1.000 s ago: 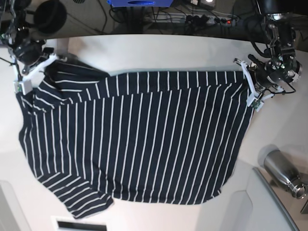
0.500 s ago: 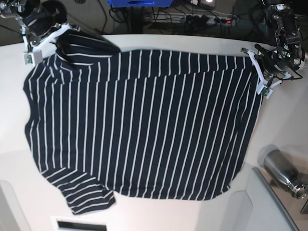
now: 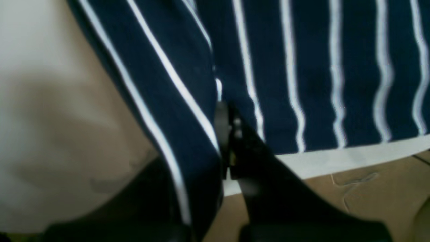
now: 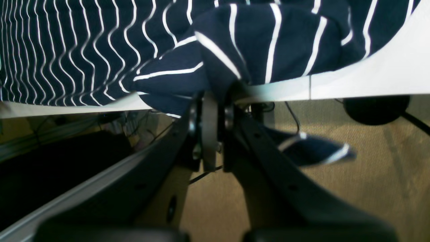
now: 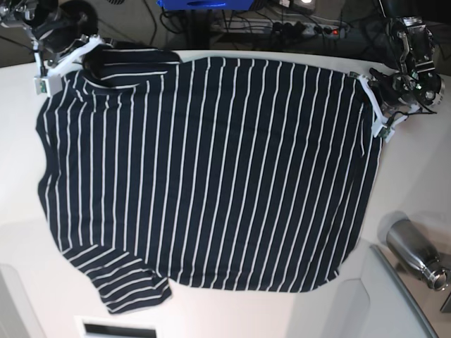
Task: Layout the t-shirt on the table in an organized manner, then fold the t-shirt properly
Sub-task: 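Pull both shoulders apart with both grippers and lay the shirt flat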
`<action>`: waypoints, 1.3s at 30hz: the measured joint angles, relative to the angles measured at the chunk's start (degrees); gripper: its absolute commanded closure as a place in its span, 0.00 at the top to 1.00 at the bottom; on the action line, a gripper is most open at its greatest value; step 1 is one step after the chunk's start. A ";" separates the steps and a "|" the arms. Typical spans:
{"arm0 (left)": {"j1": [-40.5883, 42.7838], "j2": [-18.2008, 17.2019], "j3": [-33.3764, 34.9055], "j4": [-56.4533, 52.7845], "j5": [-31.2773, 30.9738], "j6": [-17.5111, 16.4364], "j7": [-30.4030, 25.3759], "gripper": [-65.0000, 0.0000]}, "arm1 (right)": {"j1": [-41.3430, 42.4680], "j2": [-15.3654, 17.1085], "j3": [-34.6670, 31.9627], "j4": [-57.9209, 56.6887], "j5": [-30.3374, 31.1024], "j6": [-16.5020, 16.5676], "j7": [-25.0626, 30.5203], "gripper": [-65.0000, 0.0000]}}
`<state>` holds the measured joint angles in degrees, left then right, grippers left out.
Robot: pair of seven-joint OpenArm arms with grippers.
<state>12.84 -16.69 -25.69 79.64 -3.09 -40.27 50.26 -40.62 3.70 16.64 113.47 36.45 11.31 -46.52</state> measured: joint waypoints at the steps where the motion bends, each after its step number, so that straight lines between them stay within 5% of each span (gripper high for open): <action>1: 0.02 0.00 -0.11 -1.25 0.07 0.35 0.04 0.00 | 0.09 0.07 0.00 0.00 0.00 0.02 0.00 0.00; 14: 6.10 0.04 -0.04 6.60 -0.13 0.33 0.42 0.00 | -4.52 0.20 0.09 0.07 0.04 0.24 0.42 0.00; 19: 6.05 0.20 0.11 7.15 -0.11 0.35 0.50 0.00 | -5.66 -0.11 0.11 0.09 8.09 5.05 -4.81 0.00; 32: 5.40 0.15 0.15 7.26 -0.13 0.35 0.50 0.00 | 2.34 -0.22 0.37 -14.75 8.63 2.71 -6.03 0.02; 34: 5.46 0.15 0.11 7.26 -0.11 0.33 0.50 0.00 | 2.34 -1.68 1.22 -14.69 8.87 2.73 -5.68 0.10; 37: 5.38 0.15 0.11 7.26 -0.15 0.35 0.50 0.00 | 1.51 -4.68 6.58 -14.71 9.62 -0.11 -6.45 0.47; 39: 5.44 0.09 -0.02 7.26 -0.13 0.35 0.50 0.00 | 1.22 -4.81 10.19 -14.67 8.85 -2.36 -6.54 0.58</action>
<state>18.28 -16.60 -25.71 86.89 -3.22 -39.92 50.76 -39.40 -1.10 26.83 98.80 45.30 8.95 -53.06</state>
